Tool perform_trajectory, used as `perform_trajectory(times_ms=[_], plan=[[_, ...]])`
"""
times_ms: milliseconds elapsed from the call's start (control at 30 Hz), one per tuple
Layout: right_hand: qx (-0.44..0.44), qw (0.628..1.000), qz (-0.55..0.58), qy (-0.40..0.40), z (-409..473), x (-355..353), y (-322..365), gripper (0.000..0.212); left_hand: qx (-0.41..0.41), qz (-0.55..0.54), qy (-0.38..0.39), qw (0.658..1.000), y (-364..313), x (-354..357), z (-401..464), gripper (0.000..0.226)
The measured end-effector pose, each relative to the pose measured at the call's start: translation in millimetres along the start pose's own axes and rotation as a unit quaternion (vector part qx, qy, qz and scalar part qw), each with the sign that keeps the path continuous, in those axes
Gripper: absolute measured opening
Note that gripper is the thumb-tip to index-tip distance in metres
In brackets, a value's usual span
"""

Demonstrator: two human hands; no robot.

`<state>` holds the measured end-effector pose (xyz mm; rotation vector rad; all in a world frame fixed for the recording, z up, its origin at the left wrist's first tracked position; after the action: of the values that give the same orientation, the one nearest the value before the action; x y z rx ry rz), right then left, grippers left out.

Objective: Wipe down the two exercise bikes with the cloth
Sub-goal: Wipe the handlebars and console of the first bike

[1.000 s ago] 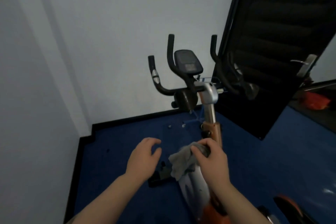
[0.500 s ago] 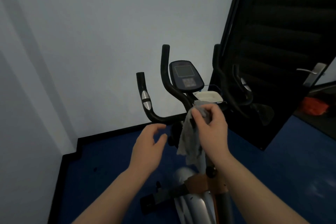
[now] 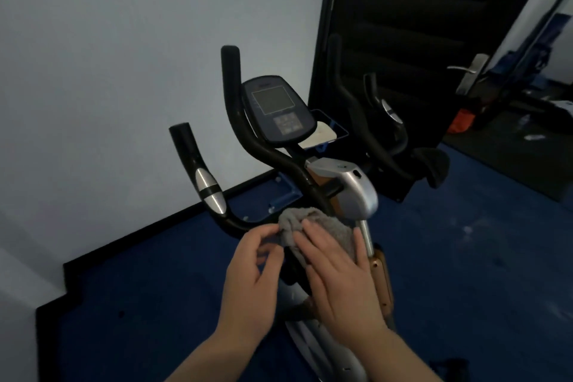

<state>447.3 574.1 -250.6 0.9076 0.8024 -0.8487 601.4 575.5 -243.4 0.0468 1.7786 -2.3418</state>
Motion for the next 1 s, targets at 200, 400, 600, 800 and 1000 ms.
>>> perform_trajectory(times_ms=[200, 400, 600, 800, 1000], plan=[[-0.037, 0.996, -0.074, 0.026, 23.1, -6.7, -3.5, 0.048, 0.008, -0.028, -0.045, 0.999, 1.2, 27.6, -2.0, 0.033], [-0.089, 0.987, -0.135, 0.004, -1.8, -11.3, -24.0, 0.048, 0.005, -0.017, -0.089, 0.996, 0.1, 46.2, -5.3, 0.025], [-0.045, 0.994, -0.101, 0.004, 41.1, -7.6, -7.1, 0.047, 0.01, -0.019, -0.143, 0.99, -3.1, 51.6, -10.1, 0.022], [-0.121, 0.991, -0.059, 0.007, 17.6, -9.8, -34.2, 0.043, 0.015, 0.007, -0.182, 0.983, -1.2, 54.3, -11.2, 0.008], [-0.038, 0.989, 0.116, 0.078, 49.5, -17.5, -24.5, 0.035, 0.005, 0.029, -0.193, 0.981, -0.7, 54.5, -11.7, 0.01]])
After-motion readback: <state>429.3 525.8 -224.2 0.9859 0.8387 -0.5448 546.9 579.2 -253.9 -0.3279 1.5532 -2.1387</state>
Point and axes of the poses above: each hand's wrist, its own z-axis towards the middle knuckle, its own x-axis out of the palm, y = z × x, the point moved 1 cm from there along z, towards the middle knuckle, and after that the axes turned 7 degrees about x, right-handed, at the moved point
